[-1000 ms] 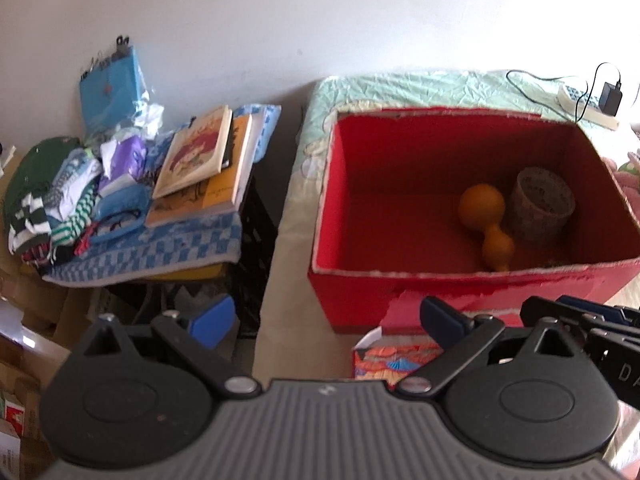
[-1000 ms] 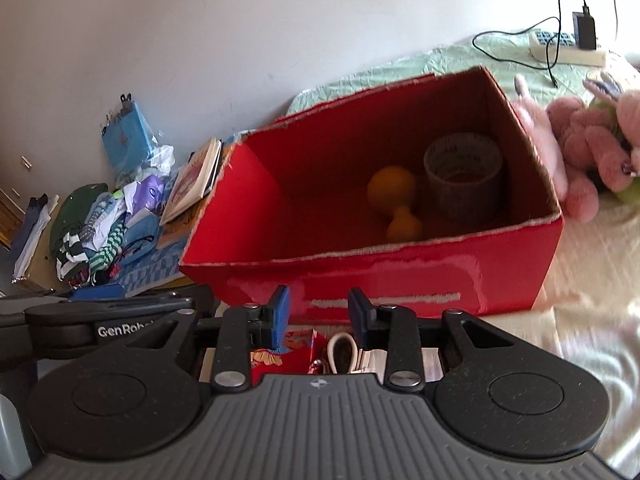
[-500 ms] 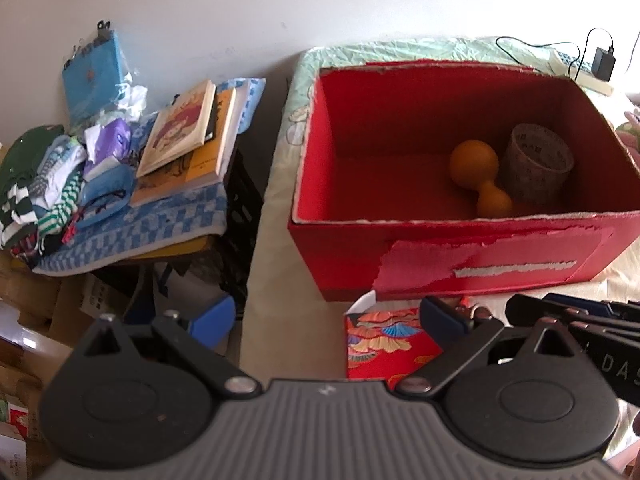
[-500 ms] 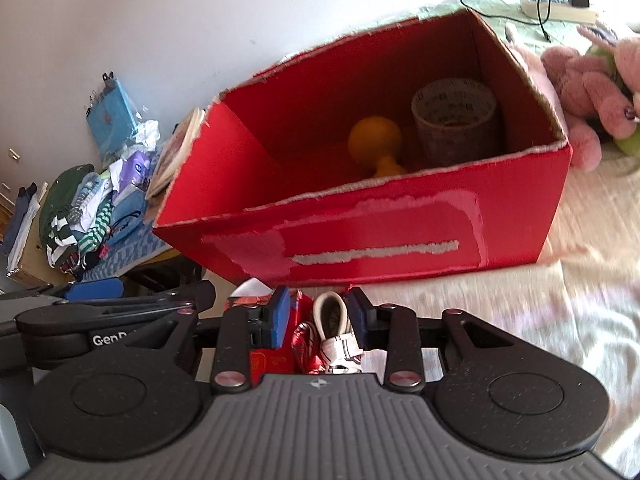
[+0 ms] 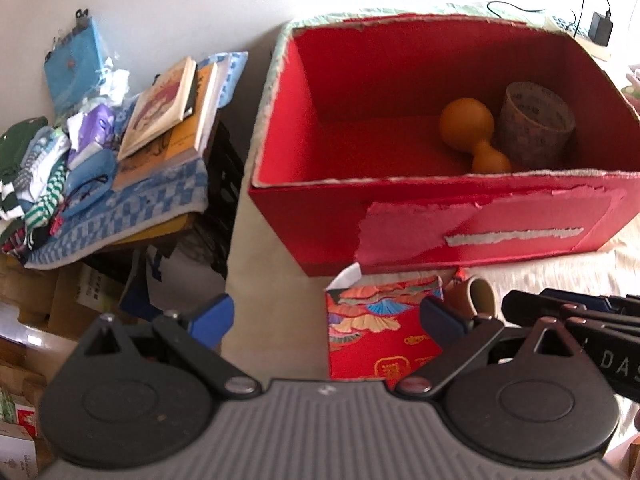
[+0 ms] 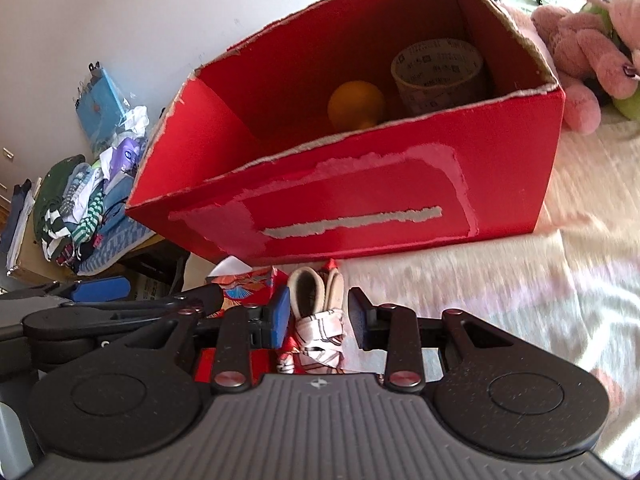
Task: Organize objects
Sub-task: 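Grasp the white cable bundle with red ribbon in the right gripper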
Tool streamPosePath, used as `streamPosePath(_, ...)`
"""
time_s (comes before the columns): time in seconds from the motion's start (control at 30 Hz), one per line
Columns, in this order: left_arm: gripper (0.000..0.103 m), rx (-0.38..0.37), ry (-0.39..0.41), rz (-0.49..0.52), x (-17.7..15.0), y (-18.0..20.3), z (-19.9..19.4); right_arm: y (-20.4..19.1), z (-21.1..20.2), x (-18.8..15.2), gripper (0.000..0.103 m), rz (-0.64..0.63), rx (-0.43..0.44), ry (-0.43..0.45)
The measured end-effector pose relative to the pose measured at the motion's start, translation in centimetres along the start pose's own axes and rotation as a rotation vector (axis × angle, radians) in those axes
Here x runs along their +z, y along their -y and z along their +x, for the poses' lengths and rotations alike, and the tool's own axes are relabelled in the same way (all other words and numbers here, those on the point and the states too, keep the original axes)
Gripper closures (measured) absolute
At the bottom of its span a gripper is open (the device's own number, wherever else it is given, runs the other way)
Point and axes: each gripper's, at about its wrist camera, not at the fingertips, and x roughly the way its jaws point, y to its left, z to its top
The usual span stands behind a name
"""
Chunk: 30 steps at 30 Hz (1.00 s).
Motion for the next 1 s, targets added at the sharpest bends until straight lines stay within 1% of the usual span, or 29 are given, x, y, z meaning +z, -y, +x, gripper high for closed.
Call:
streamPosePath(0.23,0.003,-0.030,-0.050,0.004,-0.5,0.7,1.1,1.0,-0.1,-0.2,0.069,0.007,0.001,-0.019)
streamPosePath(0.43,0.003,-0.034,-0.071,0.015,-1.0,1.5,1.5,1.5,0.0,-0.3,0.069,0.006,0.001,-0.036)
streamPosePath(0.57,0.003,-0.050,-0.091,0.010,-1.0,1.7,1.9,1.8,0.0,-0.3,0.069,0.013,0.004,-0.041)
streamPosePath(0.73,0.003,-0.057,-0.095,0.025,-1.2,2.1,2.1,2.2,0.0,-0.3,0.069,0.020,0.012,-0.042)
streamPosePath(0.9,0.003,-0.080,-0.111,0.018,-1.5,1.9,2.5,2.5,0.2,-0.4,0.069,0.044,0.044,-0.050)
streamPosePath(1.0,0.003,-0.120,-0.112,0.005,-1.6,1.6,2.5,2.5,0.2,-0.4,0.069,0.056,0.069,-0.052)
